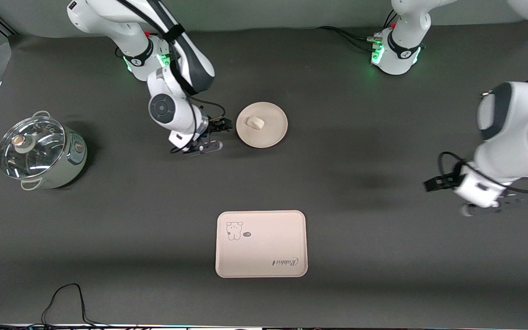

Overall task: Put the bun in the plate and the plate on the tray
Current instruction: 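Grasp the plate rim with the right gripper while the left gripper withdraws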

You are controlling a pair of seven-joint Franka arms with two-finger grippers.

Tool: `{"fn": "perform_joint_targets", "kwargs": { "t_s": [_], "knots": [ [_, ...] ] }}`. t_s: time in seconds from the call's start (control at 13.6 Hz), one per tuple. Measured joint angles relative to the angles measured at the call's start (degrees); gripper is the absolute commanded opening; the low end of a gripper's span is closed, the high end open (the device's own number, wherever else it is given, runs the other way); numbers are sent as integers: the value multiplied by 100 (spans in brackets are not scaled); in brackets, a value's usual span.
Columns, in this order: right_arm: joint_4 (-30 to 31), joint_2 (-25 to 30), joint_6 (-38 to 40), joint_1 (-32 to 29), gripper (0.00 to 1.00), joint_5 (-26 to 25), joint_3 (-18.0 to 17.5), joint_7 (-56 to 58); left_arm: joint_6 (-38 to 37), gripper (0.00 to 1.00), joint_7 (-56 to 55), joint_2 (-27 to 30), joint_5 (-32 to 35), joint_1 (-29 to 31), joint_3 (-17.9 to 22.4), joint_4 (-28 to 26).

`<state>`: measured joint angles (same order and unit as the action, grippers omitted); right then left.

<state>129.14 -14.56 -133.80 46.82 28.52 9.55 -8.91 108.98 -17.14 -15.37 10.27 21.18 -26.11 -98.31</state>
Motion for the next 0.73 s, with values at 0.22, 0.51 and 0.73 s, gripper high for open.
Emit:
{"fn": "perform_joint_targets", "kwargs": {
  "t_s": [0.22, 0.51, 0.73],
  "knots": [
    [33, -414, -676, 468, 100, 408, -1, -61, -300, 100, 706, 424, -1, 315, 9, 1],
    [43, -837, -1231, 907, 78, 734, -1, -110, -581, 100, 912, 765, -9, 372, -16, -12],
    [66, -872, -1257, 958, 32, 736, -1, -115, -963, 100, 1200, 1087, -237, 371, 27, -13]
  ]
}}
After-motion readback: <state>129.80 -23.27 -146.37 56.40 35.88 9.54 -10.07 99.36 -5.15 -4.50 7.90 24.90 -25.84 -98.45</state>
